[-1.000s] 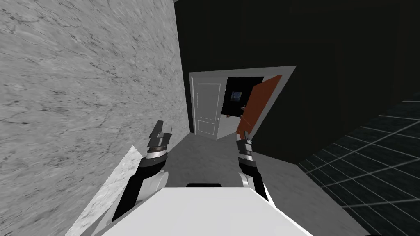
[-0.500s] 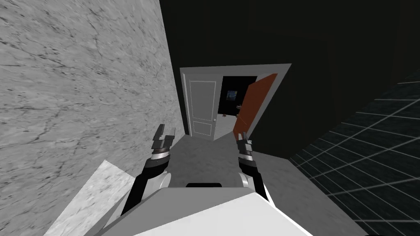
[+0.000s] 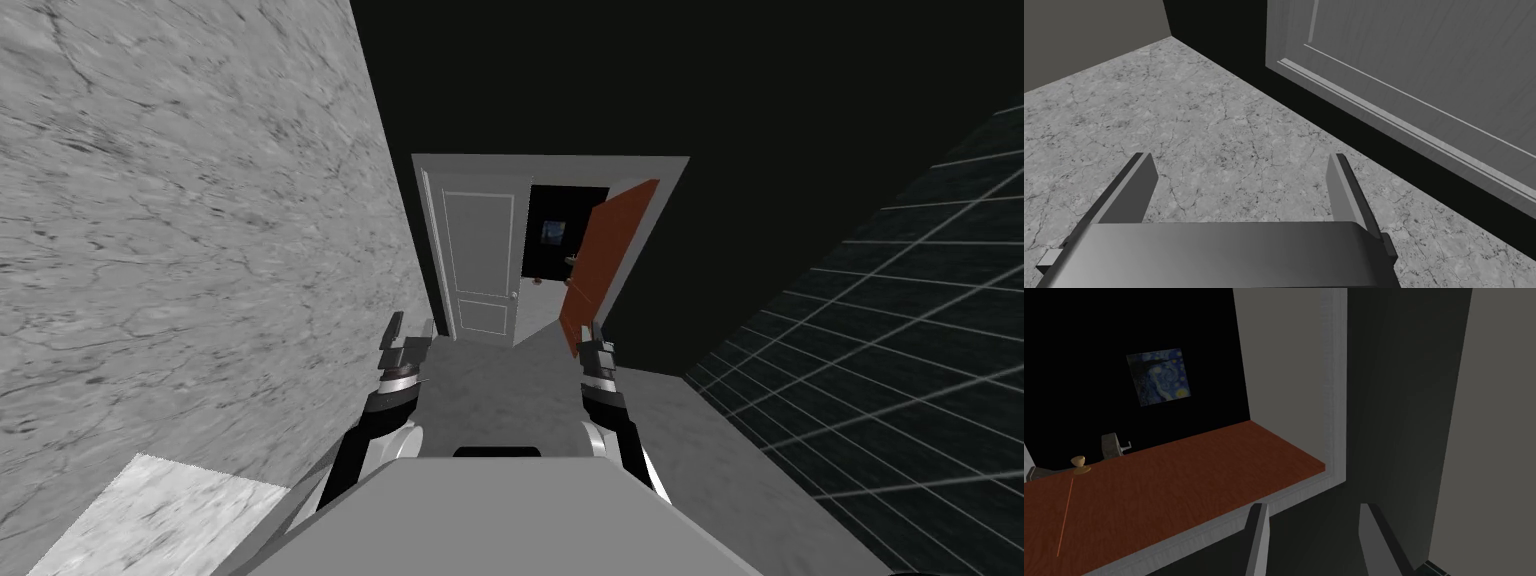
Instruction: Push the door open
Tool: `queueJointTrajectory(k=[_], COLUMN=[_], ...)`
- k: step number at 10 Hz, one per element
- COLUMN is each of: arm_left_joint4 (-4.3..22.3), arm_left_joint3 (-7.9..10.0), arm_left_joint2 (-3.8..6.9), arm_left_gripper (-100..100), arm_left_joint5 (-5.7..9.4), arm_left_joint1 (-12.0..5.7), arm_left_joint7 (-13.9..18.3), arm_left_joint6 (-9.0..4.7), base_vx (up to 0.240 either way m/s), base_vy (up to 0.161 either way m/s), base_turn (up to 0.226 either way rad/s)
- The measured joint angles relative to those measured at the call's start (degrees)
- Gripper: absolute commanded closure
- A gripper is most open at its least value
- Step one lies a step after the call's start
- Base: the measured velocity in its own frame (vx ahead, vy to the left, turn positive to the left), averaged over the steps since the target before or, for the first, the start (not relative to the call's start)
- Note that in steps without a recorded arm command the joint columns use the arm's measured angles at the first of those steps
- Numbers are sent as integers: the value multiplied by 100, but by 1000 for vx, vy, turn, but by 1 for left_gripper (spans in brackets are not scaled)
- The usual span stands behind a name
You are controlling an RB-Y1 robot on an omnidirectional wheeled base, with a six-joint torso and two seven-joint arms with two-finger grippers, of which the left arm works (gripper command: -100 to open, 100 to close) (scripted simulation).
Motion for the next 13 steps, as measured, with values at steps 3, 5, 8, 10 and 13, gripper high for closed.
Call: queueJointTrajectory(k=[3, 5, 8, 10, 13], arm_left_joint4=[370, 639, 1084, 1274, 1641], arm_left_joint3=[-118, -181, -373, -449, -594], arm_left_joint2=[59, 128, 162, 181, 224], arm_left_gripper=[-100, -100, -100, -100, -100], arm_left_joint5=[349, 613, 972, 1231, 1526], arm_left_joint1=[-36, -40, -52, -80, -72], arm_left_joint7=[339, 604, 970, 1194, 1512], arm_left_joint6=[-231, -412, -727, -823, -1089], base_vx=[133, 148, 143, 121, 99], base_vy=[-16, -3, -18, -4, 5], base_turn=[-195, -257, -211, -148, -164])
